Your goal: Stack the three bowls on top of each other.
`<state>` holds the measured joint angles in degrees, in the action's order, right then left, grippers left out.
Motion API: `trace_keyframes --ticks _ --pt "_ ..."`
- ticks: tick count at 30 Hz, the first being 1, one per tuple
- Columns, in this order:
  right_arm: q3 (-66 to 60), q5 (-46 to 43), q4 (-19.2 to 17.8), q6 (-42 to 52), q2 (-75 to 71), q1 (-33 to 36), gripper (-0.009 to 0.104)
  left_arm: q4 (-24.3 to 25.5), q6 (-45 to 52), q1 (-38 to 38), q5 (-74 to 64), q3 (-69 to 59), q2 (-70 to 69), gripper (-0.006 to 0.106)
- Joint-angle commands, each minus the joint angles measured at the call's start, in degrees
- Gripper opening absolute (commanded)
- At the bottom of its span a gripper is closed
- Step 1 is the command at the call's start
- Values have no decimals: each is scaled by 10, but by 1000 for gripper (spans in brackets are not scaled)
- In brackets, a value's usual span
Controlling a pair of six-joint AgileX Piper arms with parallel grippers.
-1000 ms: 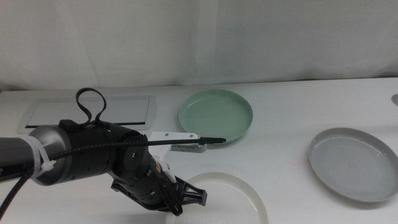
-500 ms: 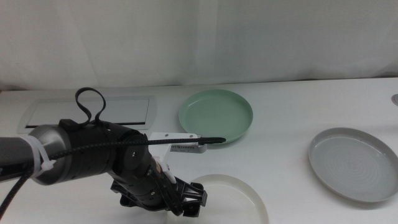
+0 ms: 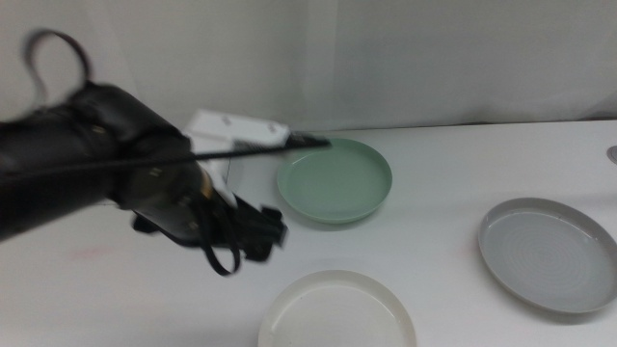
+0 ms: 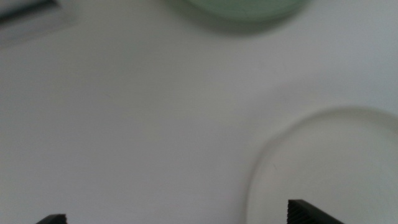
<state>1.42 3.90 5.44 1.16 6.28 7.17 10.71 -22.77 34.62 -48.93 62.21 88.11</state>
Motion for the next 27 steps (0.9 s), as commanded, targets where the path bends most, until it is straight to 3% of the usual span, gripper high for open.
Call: trace_keyframes --ticks 1,10,18,27 --pt "-2 -2 -3 3 0 -3 103 51 -48 1 -17 12 -30 92" --pt "-2 -2 -3 3 0 -3 103 88 -100 -15 44 75 -13 92" --pt "-2 -2 -3 3 0 -3 103 78 -98 -82 35 190 99 92" --pt "-2 -3 -3 2 0 -3 103 63 -94 -84 27 307 235 92"
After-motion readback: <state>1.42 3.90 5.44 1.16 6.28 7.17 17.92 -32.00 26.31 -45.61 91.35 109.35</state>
